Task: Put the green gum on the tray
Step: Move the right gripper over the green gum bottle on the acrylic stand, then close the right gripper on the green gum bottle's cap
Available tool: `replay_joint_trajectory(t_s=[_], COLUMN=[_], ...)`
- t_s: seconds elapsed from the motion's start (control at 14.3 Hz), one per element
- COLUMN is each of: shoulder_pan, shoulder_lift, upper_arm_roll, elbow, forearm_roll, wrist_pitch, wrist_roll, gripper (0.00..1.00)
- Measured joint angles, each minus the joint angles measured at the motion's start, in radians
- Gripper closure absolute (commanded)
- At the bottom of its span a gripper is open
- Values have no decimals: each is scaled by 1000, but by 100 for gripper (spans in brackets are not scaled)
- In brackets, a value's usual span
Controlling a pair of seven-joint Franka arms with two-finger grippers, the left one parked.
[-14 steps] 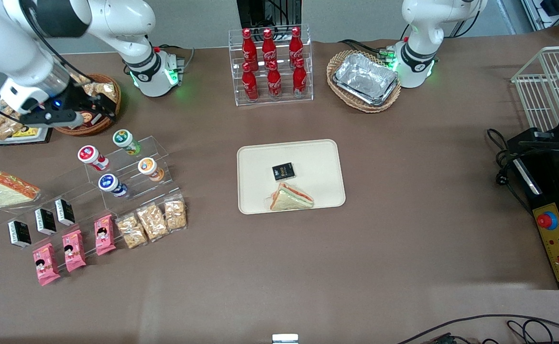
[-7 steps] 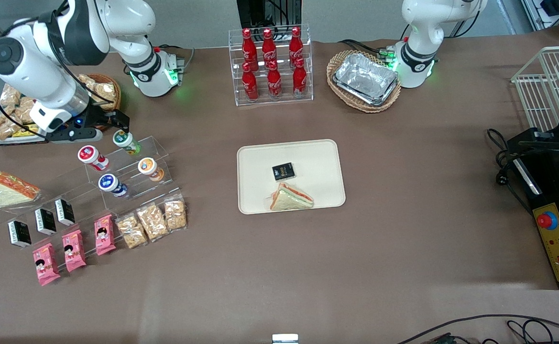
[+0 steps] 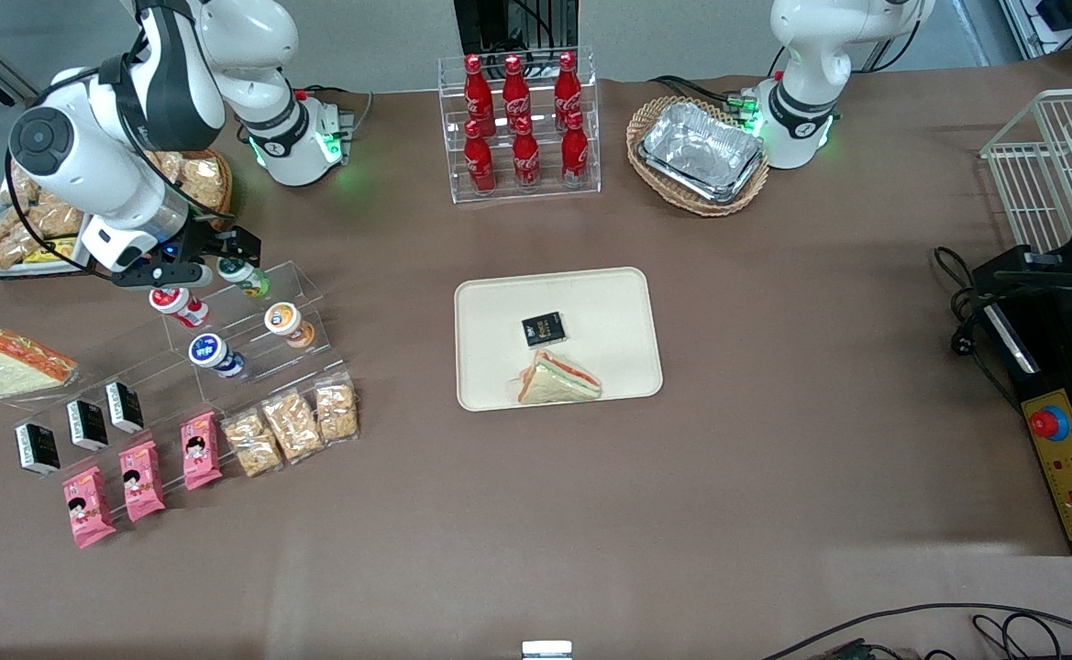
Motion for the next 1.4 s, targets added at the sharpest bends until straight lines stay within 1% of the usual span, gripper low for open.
replay_joint_trajectory(t_s=[0.14, 0.49, 0.63, 0.84, 0.98, 1.05, 1.33, 1.4], shoulder_pan=[0, 0, 0, 0, 0, 0, 0, 0], shoulder_lift=[10, 22, 22, 22, 22, 22, 18, 14], upper_arm_roll=[0, 0, 0, 0, 0, 0, -1, -1], elbow=[-7, -23, -36, -42, -42, -42, -31, -8], forearm_roll=[0, 1, 1, 1, 1, 1, 1, 1], wrist_pitch=[9, 26, 30, 33, 36, 38, 49, 27], wrist_roll=[0, 0, -1, -1, -1, -1, -5, -14], gripper=[4, 16, 33, 80, 98, 100, 100, 100])
